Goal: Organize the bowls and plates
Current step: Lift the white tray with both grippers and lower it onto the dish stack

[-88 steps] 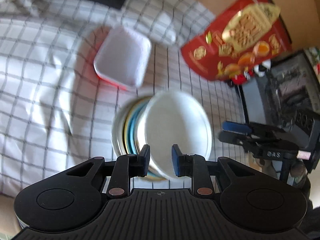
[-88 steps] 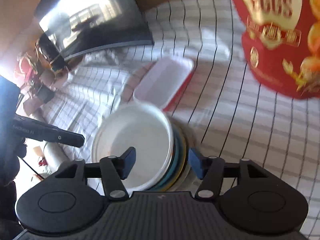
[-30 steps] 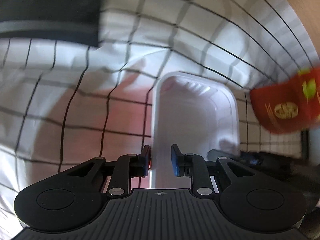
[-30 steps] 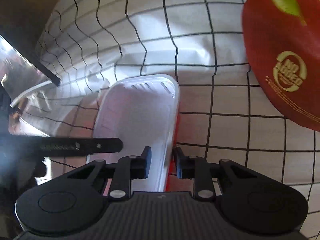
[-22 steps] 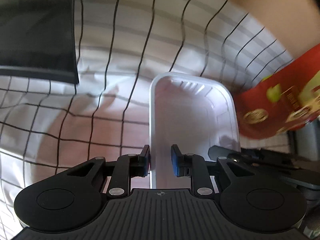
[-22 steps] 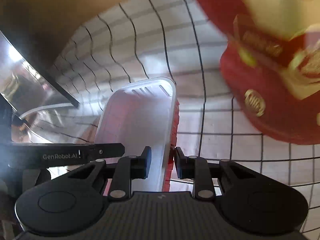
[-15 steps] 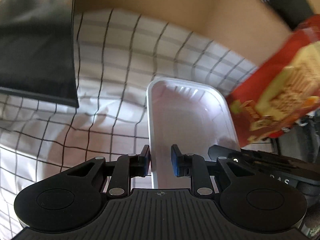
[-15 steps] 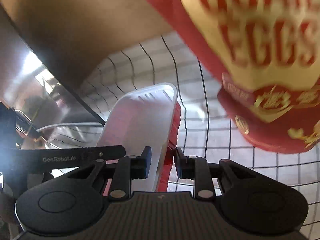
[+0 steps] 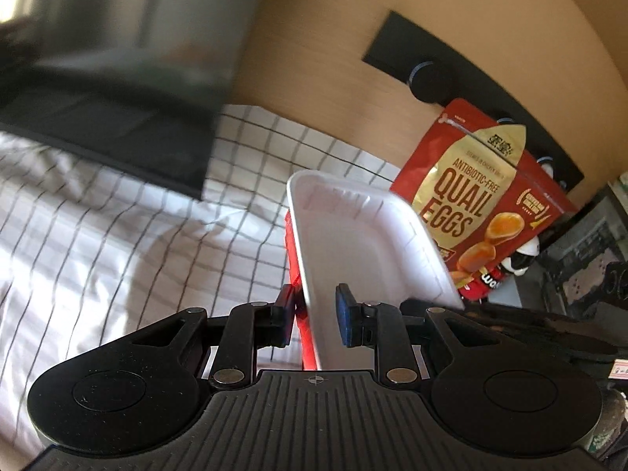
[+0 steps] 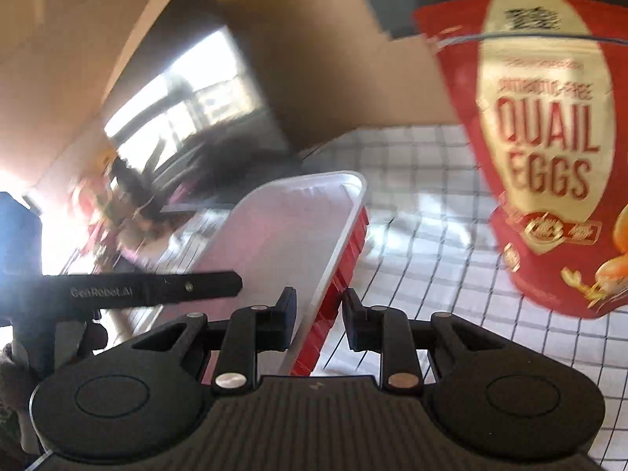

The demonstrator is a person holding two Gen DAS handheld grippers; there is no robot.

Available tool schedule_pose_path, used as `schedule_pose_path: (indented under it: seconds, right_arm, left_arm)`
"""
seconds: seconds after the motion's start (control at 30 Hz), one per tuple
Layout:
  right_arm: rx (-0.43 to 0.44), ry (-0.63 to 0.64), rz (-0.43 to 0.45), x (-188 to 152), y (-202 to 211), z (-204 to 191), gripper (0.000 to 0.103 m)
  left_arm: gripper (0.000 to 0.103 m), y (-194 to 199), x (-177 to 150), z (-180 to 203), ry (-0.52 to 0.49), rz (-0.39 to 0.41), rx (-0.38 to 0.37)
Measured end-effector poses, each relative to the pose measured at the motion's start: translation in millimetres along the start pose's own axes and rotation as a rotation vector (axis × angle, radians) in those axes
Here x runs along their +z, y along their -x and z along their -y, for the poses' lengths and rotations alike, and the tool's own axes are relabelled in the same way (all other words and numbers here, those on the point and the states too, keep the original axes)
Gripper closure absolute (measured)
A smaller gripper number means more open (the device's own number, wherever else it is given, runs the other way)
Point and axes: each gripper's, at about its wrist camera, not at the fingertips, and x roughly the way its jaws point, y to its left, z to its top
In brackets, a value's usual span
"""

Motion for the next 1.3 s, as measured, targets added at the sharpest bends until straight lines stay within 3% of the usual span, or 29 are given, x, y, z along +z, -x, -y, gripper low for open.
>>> schedule_pose_path:
  seconds: [0.2,0.4,0.5,0.67,0.83,0.93,1.3]
  right_arm:
    - [-0.012,0.013,-0.033,-39,0,-28,0.078]
    - [-0.129,-0.005,-0.03,-89,-12,-52,0.078]
    - [-0.214,-0.063,-0.017,-112,-22,-55,0.078]
    - [-0.267,-0.189,-0.019,-138,-29,-52,0.078]
    - [-0.27,-0.218,-0.035,-145,-33,-51,0.078]
    - [-0.262,-0.218,-0.044,-140,-36,-46,0.078]
    - [-0.224,-0.226,-0.088,-122,-55,-29,0.078]
  left_arm:
    - [0.079,19,-34,-24,0.019,-0.03,-0.018]
    - [0.079,5,-63,-49,-0.074,-0.09,-0.05]
    - [0.079,-12,-80,-62,-0.096,-0.151,-0.092]
    - [0.08,-26,-92,-78,-0.108,-0.226,-0.148]
    - [0.08,-38,-98,-88,-0.089,-0.262,-0.157]
    - [0.08,-43,-96,-93,-0.035,-0.257,-0.166]
    - [0.082,-63,-85,-97,0.002,-0.277,-0.173]
